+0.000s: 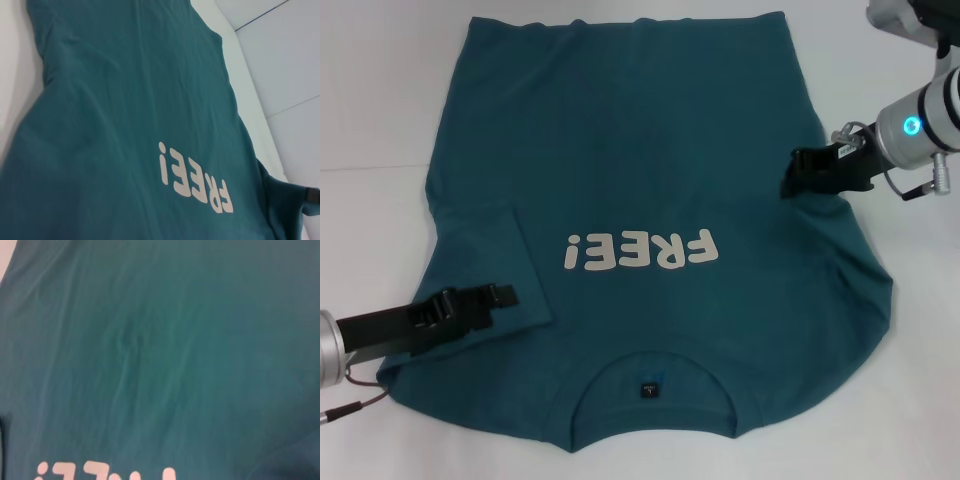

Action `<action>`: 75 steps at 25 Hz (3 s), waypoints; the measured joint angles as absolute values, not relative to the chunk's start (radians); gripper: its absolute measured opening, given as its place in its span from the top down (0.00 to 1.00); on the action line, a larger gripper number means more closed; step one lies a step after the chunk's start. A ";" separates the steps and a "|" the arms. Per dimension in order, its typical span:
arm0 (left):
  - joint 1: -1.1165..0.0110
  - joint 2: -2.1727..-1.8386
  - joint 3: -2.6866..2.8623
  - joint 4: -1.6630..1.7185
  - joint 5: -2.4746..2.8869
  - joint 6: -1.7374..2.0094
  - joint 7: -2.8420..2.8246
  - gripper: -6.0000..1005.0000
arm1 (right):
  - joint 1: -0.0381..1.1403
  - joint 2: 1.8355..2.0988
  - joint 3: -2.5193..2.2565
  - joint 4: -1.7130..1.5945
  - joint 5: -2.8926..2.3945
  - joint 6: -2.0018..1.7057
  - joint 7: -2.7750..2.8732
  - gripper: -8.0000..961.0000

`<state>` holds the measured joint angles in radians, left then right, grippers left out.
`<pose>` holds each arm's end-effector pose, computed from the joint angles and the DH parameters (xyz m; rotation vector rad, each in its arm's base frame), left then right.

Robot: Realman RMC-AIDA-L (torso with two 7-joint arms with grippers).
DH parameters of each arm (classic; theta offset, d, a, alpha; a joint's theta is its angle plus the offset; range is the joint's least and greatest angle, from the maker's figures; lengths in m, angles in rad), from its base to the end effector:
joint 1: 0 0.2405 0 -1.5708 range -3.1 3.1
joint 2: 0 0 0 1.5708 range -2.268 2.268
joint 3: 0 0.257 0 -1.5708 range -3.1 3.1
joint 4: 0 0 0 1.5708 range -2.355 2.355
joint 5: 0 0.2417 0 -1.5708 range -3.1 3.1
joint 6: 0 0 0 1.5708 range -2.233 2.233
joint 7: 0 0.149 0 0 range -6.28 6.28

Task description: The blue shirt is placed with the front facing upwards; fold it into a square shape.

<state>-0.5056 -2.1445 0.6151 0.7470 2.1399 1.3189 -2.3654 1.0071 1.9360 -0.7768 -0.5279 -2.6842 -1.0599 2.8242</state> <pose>-0.3110 0.3729 -0.0068 -2.0238 -1.8909 -0.7331 0.2246 0.5076 0.0315 -1.9582 1.6359 0.0657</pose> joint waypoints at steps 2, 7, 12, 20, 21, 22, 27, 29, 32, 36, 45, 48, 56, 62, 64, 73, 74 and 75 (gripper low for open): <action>-0.502 -2.145 0.615 0.747 2.140 1.314 -2.365 0.40 | 1.009 1.943 -0.777 -0.527 -2.683 -1.059 2.819 0.95; -0.500 -2.146 0.615 0.747 2.140 1.311 -2.365 0.40 | 1.016 1.953 -0.778 -0.526 -2.683 -1.058 2.817 0.88; -0.498 -2.146 0.615 0.747 2.140 1.311 -2.365 0.40 | 1.017 1.961 -0.775 -0.526 -2.683 -1.035 2.823 0.60; -0.496 -2.146 0.615 0.747 2.140 1.310 -2.365 0.40 | 1.007 1.969 -0.771 -0.532 -2.620 -1.004 2.819 0.38; -0.496 -2.146 0.615 0.747 2.140 1.310 -2.365 0.40 | 1.007 1.969 -0.770 -0.535 -2.619 -1.004 2.820 0.39; -0.496 -2.146 0.615 0.747 2.140 1.309 -2.365 0.40 | 1.007 1.969 -0.769 -0.537 -2.619 -1.003 2.821 0.39; -0.497 -2.145 0.615 0.747 2.140 1.308 -2.365 0.40 | 1.010 1.961 -0.771 -0.535 -2.625 -0.994 2.828 0.39; -0.497 -2.144 0.614 0.747 2.140 1.308 -2.365 0.40 | 1.021 1.956 -0.776 -0.541 -2.672 -1.018 2.831 0.39; -0.499 -2.144 0.613 0.747 2.140 1.308 -2.366 0.40 | 1.025 1.954 -0.776 -0.556 -2.693 -1.041 2.832 0.39; -0.500 -2.146 0.612 0.747 2.140 1.308 -2.367 0.40 | 1.026 1.946 -0.785 -0.595 -2.715 -1.093 2.826 0.39; -0.494 -2.145 0.610 0.747 2.140 1.308 -2.367 0.40 | 1.006 1.952 -0.831 -0.721 -2.712 -1.176 2.802 0.39; -0.491 -2.144 0.610 0.747 2.140 1.308 -2.367 0.40 | 1.004 1.962 -0.830 -0.724 -2.709 -1.162 2.810 0.39; -0.488 -2.143 0.607 0.747 2.140 1.308 -2.367 0.40 | 1.023 1.963 -0.836 -0.723 -2.748 -1.191 2.858 0.39; -0.488 -2.144 0.608 0.744 2.140 1.307 -2.367 0.40 | 0.999 1.951 -0.838 -0.732 -2.761 -1.202 2.814 0.39; -0.488 -2.142 0.607 0.739 2.140 1.308 -2.367 0.40 | 0.980 1.943 -0.838 -0.743 -2.768 -1.219 2.785 0.39; -0.491 -2.138 0.608 0.724 2.140 1.306 -2.367 0.40 | 0.890 1.925 -0.837 -0.751 -2.772 -1.237 2.691 0.39; -0.491 -2.138 0.607 0.724 2.140 1.306 -2.367 0.40 | 0.884 1.927 -0.837 -0.748 -2.772 -1.231 2.689 0.39; -0.492 -2.138 0.607 0.724 2.140 1.306 -2.367 0.40 | 0.880 1.930 -0.838 -0.747 -2.772 -1.225 2.688 0.39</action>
<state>-0.4919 -2.1384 0.6074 0.7240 2.1399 1.3059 -2.3672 0.8799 1.9296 -0.8379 -0.7467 -2.7724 -1.2253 2.6878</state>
